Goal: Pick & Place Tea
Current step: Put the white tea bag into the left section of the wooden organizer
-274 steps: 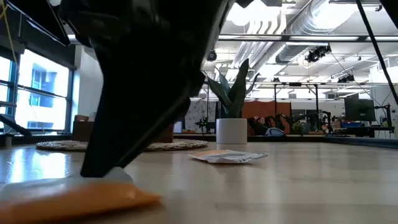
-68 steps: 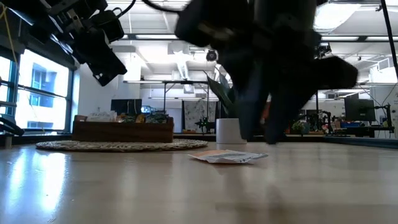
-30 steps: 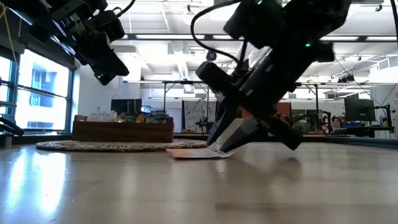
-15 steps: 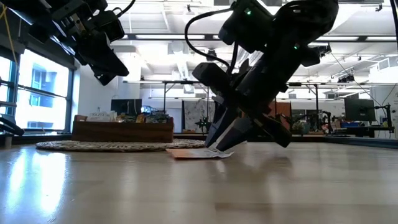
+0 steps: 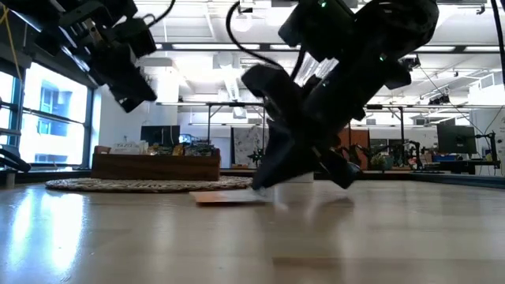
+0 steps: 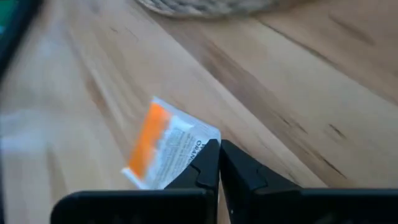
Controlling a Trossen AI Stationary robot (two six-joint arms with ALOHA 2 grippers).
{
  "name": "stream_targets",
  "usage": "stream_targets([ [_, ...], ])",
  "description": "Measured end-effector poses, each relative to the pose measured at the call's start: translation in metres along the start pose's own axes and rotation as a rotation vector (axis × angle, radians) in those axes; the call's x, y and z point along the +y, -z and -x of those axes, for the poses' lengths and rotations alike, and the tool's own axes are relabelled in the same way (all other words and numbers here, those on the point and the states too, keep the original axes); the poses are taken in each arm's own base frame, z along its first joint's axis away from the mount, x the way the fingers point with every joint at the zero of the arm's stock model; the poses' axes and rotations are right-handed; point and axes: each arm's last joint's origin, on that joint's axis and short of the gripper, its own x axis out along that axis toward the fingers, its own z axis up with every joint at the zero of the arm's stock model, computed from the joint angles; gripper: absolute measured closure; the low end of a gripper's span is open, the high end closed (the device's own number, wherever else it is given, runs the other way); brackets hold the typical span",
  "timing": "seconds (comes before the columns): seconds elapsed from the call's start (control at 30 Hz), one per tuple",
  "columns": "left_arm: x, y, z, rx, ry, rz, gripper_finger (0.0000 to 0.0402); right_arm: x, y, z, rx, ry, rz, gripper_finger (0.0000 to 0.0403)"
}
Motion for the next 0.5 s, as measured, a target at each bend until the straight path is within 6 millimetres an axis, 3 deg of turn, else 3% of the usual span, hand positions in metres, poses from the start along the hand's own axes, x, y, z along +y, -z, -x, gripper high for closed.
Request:
stream_targets([
  [0.33,0.004,0.015,0.000,0.146,-0.048,0.062,0.0366,0.020,-0.032,0.004,-0.288,-0.197,0.334,0.0400],
  [0.5,0.007,0.012,0.000,0.097,-0.161,0.147,0.0366,0.020,-0.045,0.006,-0.405,-0.148,0.619,0.0400],
])
